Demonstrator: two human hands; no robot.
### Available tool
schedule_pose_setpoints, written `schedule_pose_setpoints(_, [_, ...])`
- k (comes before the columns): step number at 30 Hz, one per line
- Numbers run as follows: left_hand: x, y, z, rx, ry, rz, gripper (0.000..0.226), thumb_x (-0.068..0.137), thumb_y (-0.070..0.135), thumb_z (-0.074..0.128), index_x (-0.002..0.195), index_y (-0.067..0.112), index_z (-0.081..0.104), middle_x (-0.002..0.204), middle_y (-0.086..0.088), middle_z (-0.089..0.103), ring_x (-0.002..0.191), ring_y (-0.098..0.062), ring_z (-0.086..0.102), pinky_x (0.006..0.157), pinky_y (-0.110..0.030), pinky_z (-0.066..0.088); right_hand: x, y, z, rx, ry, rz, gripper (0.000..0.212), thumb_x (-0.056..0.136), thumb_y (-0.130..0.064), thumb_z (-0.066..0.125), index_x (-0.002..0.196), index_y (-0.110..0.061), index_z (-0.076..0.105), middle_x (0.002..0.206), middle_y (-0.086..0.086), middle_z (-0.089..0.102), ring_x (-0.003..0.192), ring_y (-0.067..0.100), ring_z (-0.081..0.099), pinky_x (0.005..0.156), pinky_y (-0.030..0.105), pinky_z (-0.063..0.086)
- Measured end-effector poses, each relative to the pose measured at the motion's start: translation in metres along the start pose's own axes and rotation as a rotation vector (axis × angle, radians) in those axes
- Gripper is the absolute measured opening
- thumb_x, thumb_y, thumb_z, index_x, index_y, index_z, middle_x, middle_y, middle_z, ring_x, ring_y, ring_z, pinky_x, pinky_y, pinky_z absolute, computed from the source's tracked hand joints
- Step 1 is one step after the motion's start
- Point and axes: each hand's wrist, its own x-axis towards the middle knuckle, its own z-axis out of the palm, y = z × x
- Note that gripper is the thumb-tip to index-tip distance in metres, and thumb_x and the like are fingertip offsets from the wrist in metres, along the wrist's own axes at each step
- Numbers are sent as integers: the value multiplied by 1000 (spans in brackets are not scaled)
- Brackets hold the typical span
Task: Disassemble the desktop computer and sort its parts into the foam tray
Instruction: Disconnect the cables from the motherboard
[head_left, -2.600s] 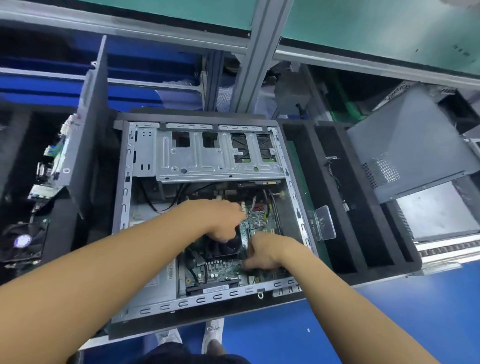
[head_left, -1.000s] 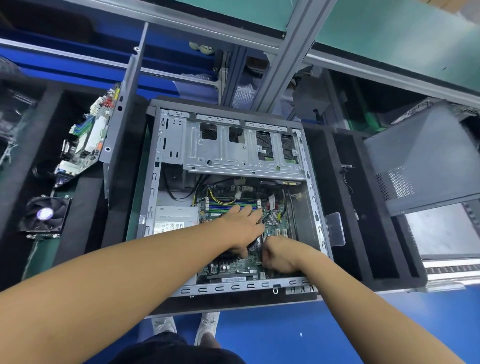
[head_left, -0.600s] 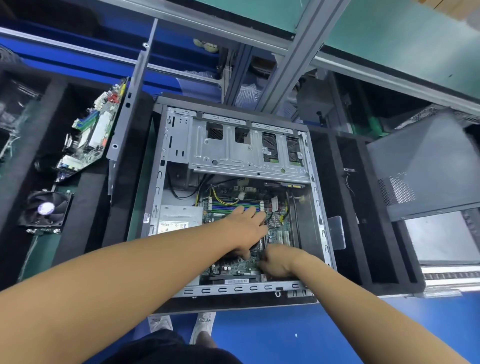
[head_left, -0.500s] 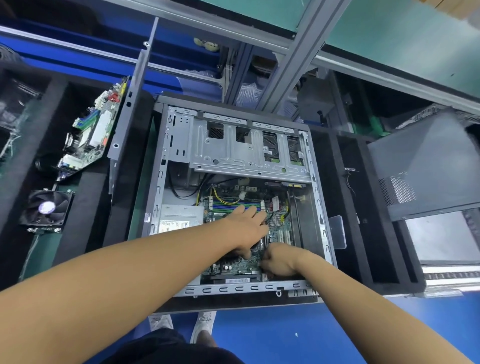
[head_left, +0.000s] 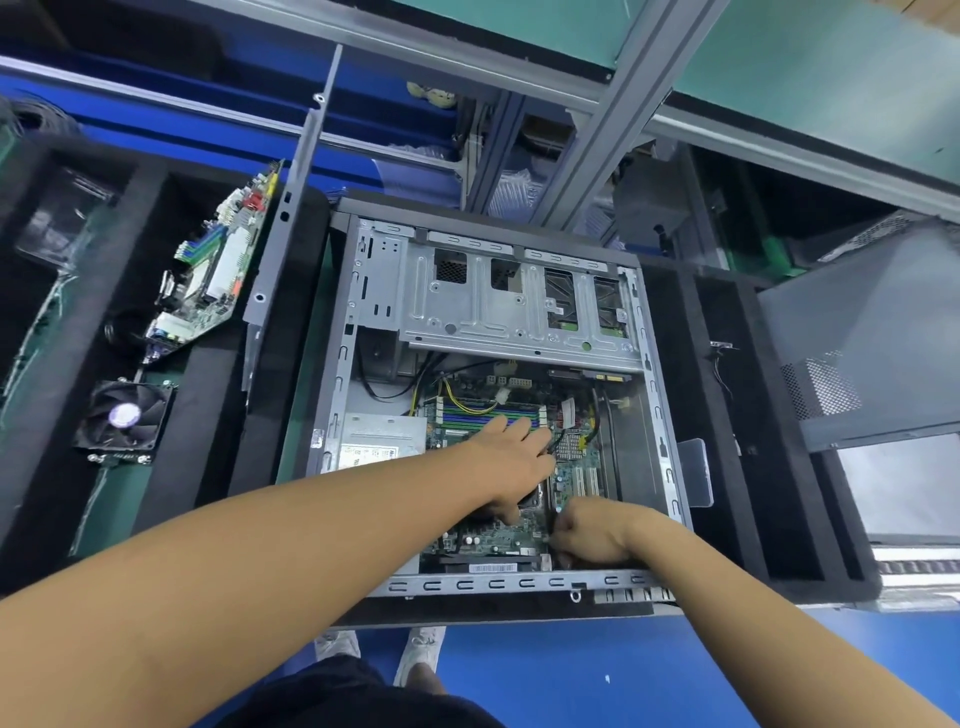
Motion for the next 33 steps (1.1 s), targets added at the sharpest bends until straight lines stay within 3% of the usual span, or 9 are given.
schedule_pose_setpoints(4, [-3,-6,-9,-52,-83,43,82,78,56,72,143,18,39,157,-10,15,138,-32,23,110,-48,27,-11,3,1,141,40,-7,39,102,-38,45,84,-15,72,77,0,65,72,15,56,71,28,47])
schedule_pose_setpoints(7, [-8,-20,-29,-280,-190,67,69,86,51,67,144,26,39,159,-1,13,143,-27,23,114,-43,27,-24,1,-7,229,97,-69,35,98,-40,50,80,-22,73,53,-14,56,49,0,45,52,21,35])
schedule_pose_setpoints(11, [-20,-44,-48,-400,-210,21,61,92,36,61,148,35,35,150,-4,31,137,-24,35,113,-42,31,-40,-1,-16,530,32,-205,27,96,-38,54,81,-26,73,63,-7,57,59,13,44,59,25,36])
schedule_pose_setpoints(14, [-32,-56,-52,-404,-224,-59,62,94,34,59,150,35,31,159,-6,26,141,-26,35,115,-40,30,-40,-7,-15,566,-22,-278,24,96,-36,56,83,-27,74,68,-3,60,62,12,49,61,23,41])
schedule_pose_setpoints(18, [-42,-63,-56,-308,-245,-139,52,97,36,53,146,29,39,148,-4,44,127,-23,49,107,-42,41,-32,-4,-16,175,50,-145,37,99,-41,51,76,-18,69,64,-3,59,54,10,48,57,27,41])
schedule_pose_setpoints(22, [-51,-62,-61,-284,-196,-139,50,97,36,54,144,26,42,143,-2,47,125,-22,49,103,-37,41,-25,-12,-16,-180,168,45,35,100,-42,47,83,-12,52,97,11,65,80,26,58,73,34,50])
schedule_pose_setpoints(27, [-56,-61,-52,-322,-164,-168,54,89,43,67,135,25,46,131,1,51,113,-19,52,95,-36,45,-20,-43,-23,-154,297,-326,24,98,-39,52,84,-22,61,79,-1,61,78,22,56,69,31,43])
schedule_pose_setpoints(30, [-57,-58,-49,-368,-138,-181,81,77,54,75,142,25,37,135,3,48,116,-18,51,96,-37,45,-11,-61,-21,-302,245,-471,23,99,-30,52,112,-20,67,95,7,68,85,29,61,74,38,52])
schedule_pose_setpoints(33, [-56,-54,-51,-236,-164,-193,88,72,56,79,143,26,36,134,4,48,118,-20,52,92,-41,48,-2,-69,-19,-486,299,-589,21,97,-18,51,115,-16,60,68,3,46,69,29,53,59,37,47])
